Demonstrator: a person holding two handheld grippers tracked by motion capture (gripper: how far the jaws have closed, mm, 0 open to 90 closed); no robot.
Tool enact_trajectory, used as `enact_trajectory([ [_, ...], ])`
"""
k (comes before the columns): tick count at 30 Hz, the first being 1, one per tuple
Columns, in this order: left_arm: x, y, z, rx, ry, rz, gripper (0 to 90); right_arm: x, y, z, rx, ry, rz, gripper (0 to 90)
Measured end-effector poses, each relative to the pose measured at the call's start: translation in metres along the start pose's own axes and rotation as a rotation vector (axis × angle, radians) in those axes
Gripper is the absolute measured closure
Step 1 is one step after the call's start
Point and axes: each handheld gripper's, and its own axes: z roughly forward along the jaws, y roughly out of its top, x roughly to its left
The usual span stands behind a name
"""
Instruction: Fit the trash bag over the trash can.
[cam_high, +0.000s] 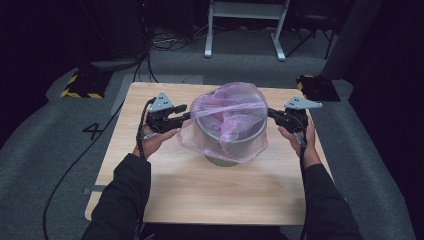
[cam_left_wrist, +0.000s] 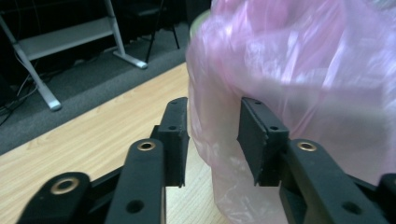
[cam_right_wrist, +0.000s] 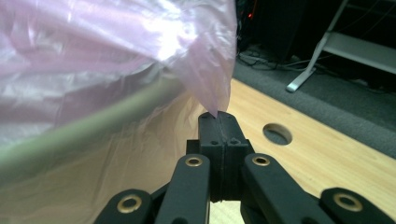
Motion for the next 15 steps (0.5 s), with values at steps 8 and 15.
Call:
enact_trajectory([
  [8, -0.005, 0.006, -0.023, -0.052, -0.008, -0.002, 32.4, 0.000, 0.007, -0.007, -0.023, -0.032, -0.009, 90.0],
  [15, -0.025, 0.018, -0.041, -0.103, -0.093, 0.052, 18.4, 0.002, 0.011, -0.007, -0.013, -0.038, -0.020, 90.0],
])
